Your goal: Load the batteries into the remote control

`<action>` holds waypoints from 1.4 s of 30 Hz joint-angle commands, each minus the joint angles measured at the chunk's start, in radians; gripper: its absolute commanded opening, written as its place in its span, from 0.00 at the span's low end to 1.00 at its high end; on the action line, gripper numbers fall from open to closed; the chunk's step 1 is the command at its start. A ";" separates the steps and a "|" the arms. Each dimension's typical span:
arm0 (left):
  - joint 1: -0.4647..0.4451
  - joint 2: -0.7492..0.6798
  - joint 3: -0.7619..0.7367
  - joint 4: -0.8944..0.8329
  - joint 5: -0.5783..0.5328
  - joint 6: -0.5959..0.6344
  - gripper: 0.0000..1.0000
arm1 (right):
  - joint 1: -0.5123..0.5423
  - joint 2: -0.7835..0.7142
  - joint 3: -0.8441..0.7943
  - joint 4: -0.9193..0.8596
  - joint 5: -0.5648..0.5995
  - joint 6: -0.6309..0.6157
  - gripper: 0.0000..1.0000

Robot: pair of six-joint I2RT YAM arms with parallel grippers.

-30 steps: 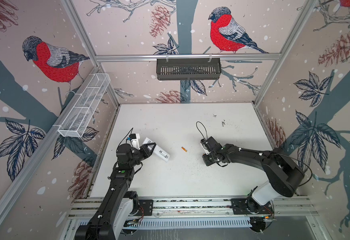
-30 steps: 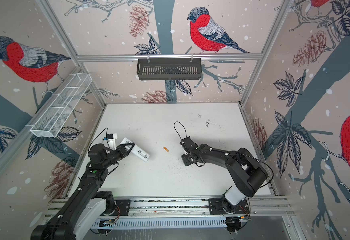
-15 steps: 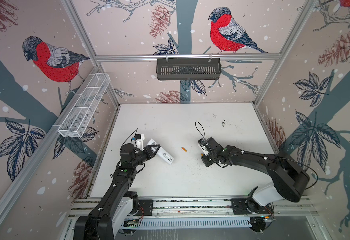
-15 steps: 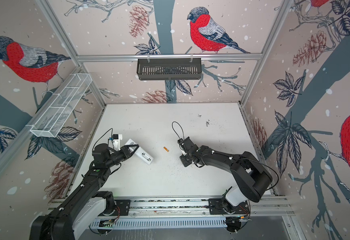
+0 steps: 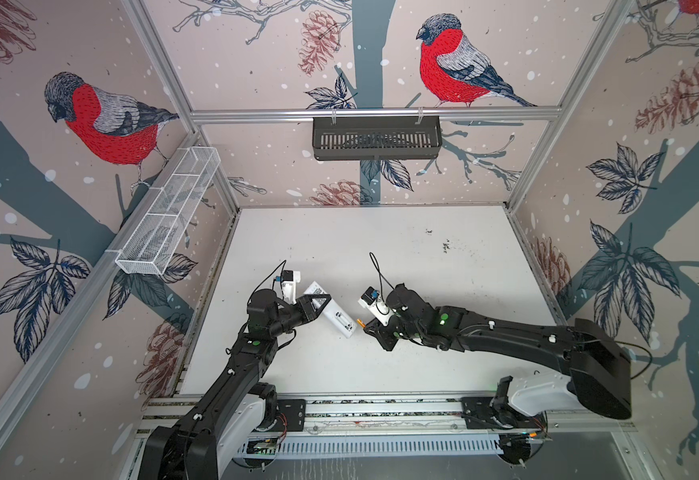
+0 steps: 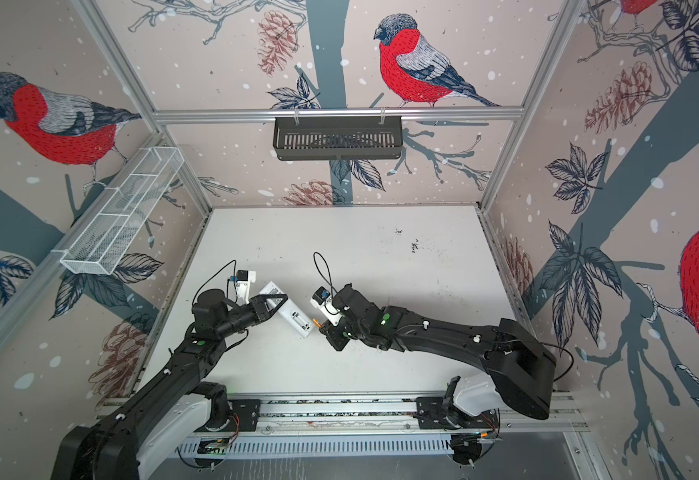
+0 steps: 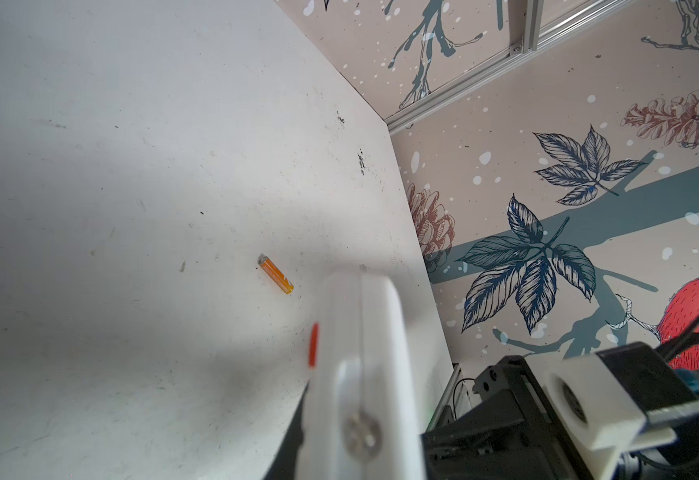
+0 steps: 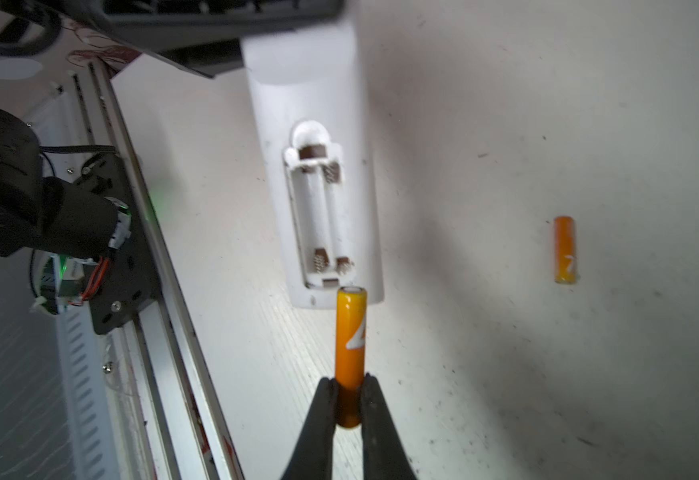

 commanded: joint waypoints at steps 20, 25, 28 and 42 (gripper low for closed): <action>-0.003 -0.001 0.002 0.048 0.006 0.001 0.00 | 0.025 0.217 0.252 -0.209 0.116 0.207 0.10; -0.003 0.007 0.002 0.055 0.016 -0.005 0.00 | 0.026 0.235 0.282 -0.222 0.128 0.202 0.11; -0.003 0.018 0.000 0.066 0.028 -0.015 0.00 | 0.024 0.252 0.302 -0.229 0.136 0.200 0.11; -0.004 0.094 0.005 0.079 0.072 -0.048 0.00 | 0.017 0.286 0.342 -0.260 0.151 0.178 0.13</action>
